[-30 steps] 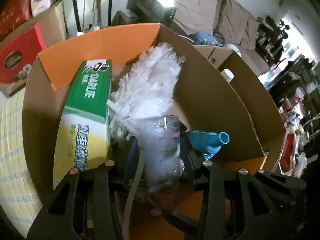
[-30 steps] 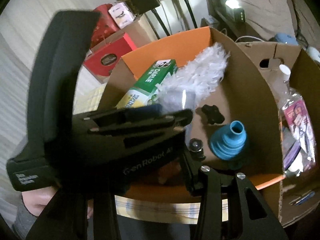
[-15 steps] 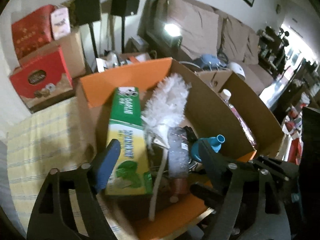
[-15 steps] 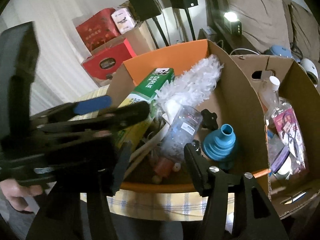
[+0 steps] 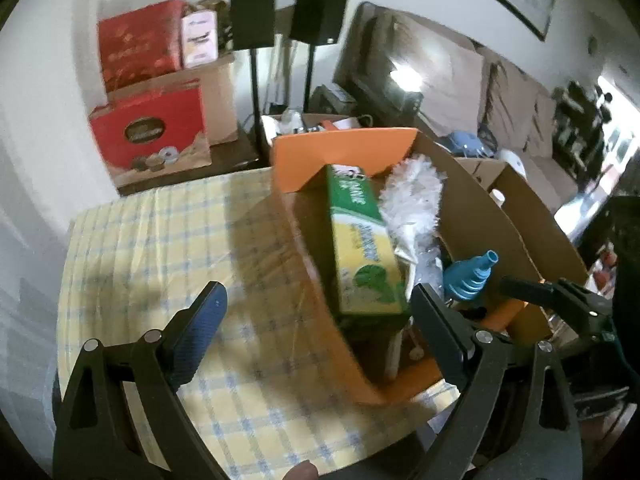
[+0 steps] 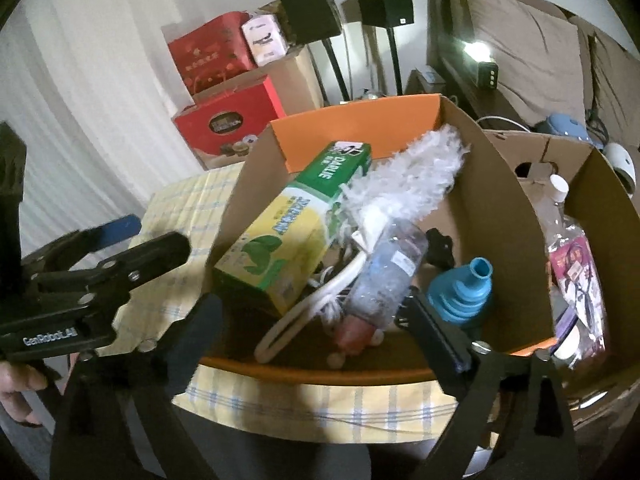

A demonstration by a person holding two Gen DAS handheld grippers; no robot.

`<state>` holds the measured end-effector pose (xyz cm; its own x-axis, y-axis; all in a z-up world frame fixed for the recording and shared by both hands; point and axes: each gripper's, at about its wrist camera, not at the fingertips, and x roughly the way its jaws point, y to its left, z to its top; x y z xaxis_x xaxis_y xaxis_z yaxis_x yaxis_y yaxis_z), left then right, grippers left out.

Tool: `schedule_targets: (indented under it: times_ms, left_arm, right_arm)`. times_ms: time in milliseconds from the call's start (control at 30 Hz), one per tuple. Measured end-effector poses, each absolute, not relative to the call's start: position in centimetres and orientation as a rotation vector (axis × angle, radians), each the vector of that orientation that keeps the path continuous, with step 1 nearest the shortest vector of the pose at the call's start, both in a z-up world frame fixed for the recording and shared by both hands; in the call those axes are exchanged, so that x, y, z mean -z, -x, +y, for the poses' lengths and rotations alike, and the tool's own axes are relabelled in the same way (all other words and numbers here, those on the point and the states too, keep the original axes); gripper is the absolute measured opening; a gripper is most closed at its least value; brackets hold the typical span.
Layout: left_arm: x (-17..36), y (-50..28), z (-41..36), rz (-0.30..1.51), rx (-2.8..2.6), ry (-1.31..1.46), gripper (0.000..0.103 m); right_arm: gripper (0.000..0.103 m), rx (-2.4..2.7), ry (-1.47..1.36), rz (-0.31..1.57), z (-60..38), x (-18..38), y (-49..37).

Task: Organize objects

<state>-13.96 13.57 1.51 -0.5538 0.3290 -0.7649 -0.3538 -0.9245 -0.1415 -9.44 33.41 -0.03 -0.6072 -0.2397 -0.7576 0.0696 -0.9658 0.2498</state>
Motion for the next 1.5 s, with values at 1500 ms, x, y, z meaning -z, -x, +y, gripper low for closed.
schedule_targets:
  times_ms: [1500]
  left_arm:
    - [-1.4, 1.1, 0.8, -0.107, -2.754, 1.182, 0.103]
  right_arm:
    - [0.103, 2.775, -1.115, -0.104, 24.6, -1.7, 1.1]
